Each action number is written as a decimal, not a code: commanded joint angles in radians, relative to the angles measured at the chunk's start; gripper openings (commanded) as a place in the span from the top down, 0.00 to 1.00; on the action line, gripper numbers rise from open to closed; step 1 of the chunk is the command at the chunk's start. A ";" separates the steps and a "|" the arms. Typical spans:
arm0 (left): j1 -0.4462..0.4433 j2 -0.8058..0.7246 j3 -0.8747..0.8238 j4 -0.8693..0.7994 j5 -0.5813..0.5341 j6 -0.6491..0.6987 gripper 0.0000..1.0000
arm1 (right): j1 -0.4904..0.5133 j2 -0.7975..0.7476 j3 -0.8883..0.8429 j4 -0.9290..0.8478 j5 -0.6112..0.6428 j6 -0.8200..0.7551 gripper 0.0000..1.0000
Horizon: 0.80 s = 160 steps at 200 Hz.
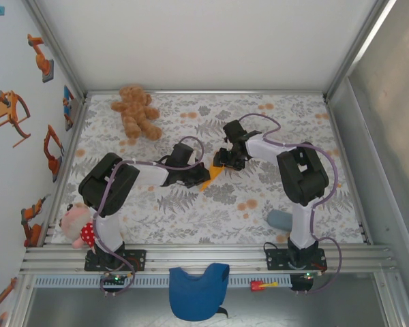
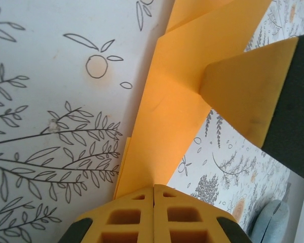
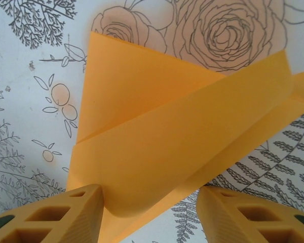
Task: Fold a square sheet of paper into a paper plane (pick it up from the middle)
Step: Fold the wing for the fifth time at the center of the table.
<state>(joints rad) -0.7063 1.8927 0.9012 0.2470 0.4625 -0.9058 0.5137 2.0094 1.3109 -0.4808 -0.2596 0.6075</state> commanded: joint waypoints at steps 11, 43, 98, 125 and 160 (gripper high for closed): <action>0.003 0.022 0.007 -0.014 0.009 -0.012 0.94 | 0.011 0.183 -0.077 0.031 0.056 -0.021 0.48; 0.003 0.025 0.005 -0.018 0.006 -0.012 0.94 | 0.011 0.188 -0.076 0.033 0.054 -0.020 0.50; 0.002 0.040 0.007 -0.072 -0.010 -0.009 0.94 | 0.011 0.182 -0.081 0.037 0.056 -0.016 0.53; -0.005 0.057 0.016 -0.140 -0.041 0.009 0.95 | 0.009 0.111 -0.088 0.062 0.030 -0.010 0.53; -0.011 0.062 0.017 -0.197 -0.073 0.029 0.95 | -0.005 -0.064 -0.100 0.071 0.018 -0.016 0.51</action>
<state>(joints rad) -0.7071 1.9110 0.9279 0.1963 0.4545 -0.9054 0.5117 1.9610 1.2663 -0.4335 -0.2577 0.6041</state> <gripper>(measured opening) 0.054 0.482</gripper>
